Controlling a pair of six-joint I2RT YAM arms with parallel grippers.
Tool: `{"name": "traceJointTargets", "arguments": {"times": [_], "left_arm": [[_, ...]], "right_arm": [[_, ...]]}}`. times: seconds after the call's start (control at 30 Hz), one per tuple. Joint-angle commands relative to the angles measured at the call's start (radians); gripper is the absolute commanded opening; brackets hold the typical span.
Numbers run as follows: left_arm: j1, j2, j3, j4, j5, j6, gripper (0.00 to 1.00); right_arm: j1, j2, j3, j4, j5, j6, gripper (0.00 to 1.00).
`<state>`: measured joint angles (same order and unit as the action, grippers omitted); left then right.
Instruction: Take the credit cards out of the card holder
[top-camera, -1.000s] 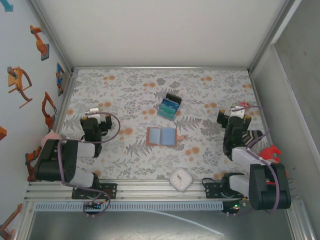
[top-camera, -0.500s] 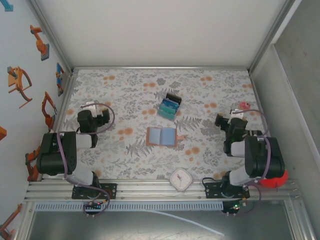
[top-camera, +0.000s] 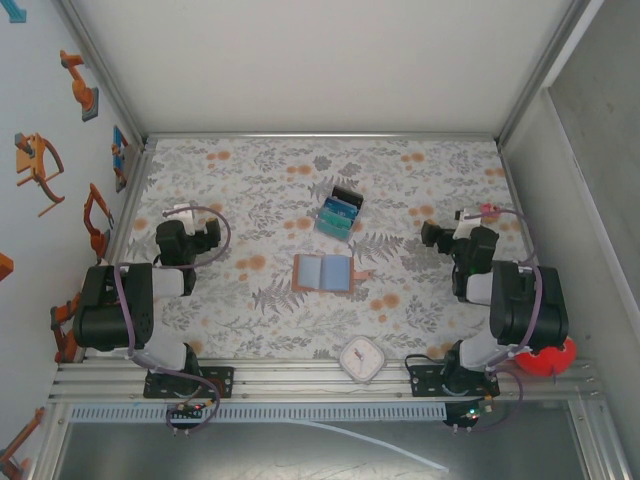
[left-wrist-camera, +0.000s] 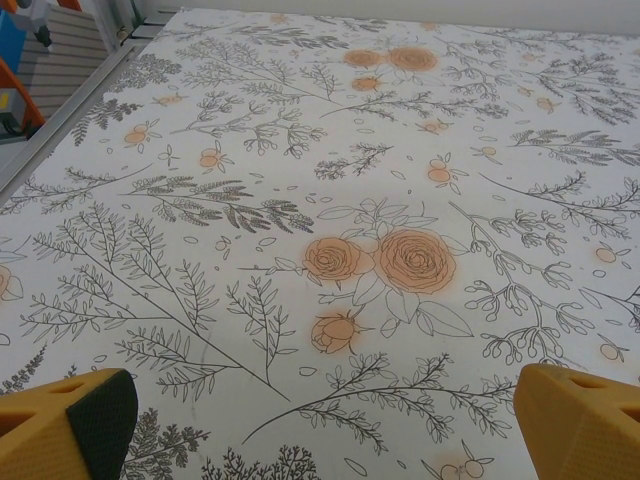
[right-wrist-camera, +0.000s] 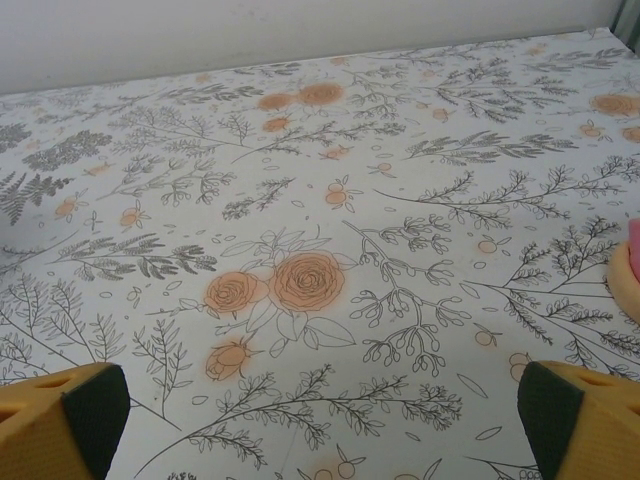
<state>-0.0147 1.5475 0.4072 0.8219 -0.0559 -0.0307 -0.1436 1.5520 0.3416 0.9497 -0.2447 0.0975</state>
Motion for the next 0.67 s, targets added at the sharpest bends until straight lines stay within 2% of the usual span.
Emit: {"name": "traceJointTargets", "arguments": {"times": [0.0,0.17,0.63], "left_arm": [[-0.007,-0.007,0.008,-0.004,0.001,-0.004,0.97],[-0.007,-0.006,0.008,-0.004,0.001,-0.004,0.97],[-0.007,-0.006,0.008,-0.004,-0.001,-0.004,0.97]], "right_arm": [[0.010,0.000,0.012,-0.006,0.064,0.005,0.99],[0.035,-0.004,0.030,-0.048,0.134,0.000,0.99],[0.038,-0.006,0.030,-0.048,0.136,-0.001,0.99]]}}
